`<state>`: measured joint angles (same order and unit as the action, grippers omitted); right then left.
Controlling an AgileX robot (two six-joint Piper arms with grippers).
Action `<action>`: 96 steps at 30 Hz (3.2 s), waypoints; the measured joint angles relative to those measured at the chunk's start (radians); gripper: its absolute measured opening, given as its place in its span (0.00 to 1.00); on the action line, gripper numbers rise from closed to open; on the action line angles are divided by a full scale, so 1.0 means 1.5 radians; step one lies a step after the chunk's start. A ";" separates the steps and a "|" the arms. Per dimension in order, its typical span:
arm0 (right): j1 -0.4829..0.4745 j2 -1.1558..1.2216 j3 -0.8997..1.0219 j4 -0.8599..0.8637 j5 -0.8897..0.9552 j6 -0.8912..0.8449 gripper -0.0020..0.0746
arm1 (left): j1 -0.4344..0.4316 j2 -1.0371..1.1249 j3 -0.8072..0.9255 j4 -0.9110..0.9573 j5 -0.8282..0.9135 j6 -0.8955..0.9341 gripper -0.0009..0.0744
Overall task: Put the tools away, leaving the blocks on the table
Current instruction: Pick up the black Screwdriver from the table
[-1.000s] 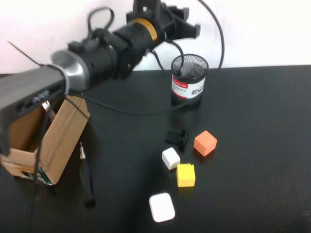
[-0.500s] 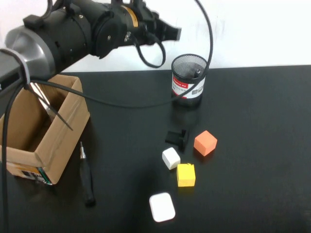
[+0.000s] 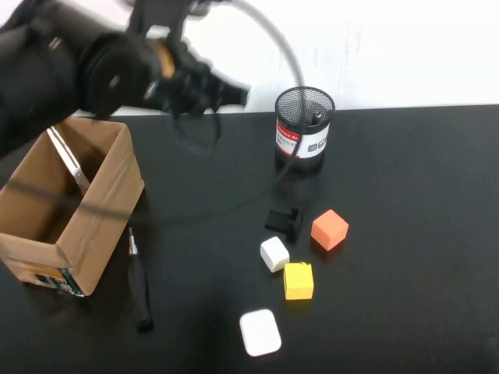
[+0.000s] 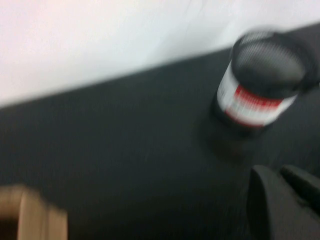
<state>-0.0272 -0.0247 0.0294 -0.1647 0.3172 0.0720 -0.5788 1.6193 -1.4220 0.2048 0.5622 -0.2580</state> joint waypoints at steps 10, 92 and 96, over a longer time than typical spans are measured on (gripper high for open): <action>0.000 0.000 0.000 0.000 0.000 0.000 0.02 | 0.023 -0.055 0.179 -0.009 0.071 -0.043 0.01; 0.000 0.000 0.000 0.001 0.000 0.000 0.02 | 0.180 -0.014 0.181 -0.350 0.245 0.235 0.23; 0.000 0.000 0.000 0.001 0.000 0.000 0.02 | 0.180 -0.014 0.181 -0.350 0.245 0.236 0.23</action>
<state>-0.0272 -0.0247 0.0294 -0.1628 0.3172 0.0720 -0.3085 1.5988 -1.1510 -0.3206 0.9290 0.0953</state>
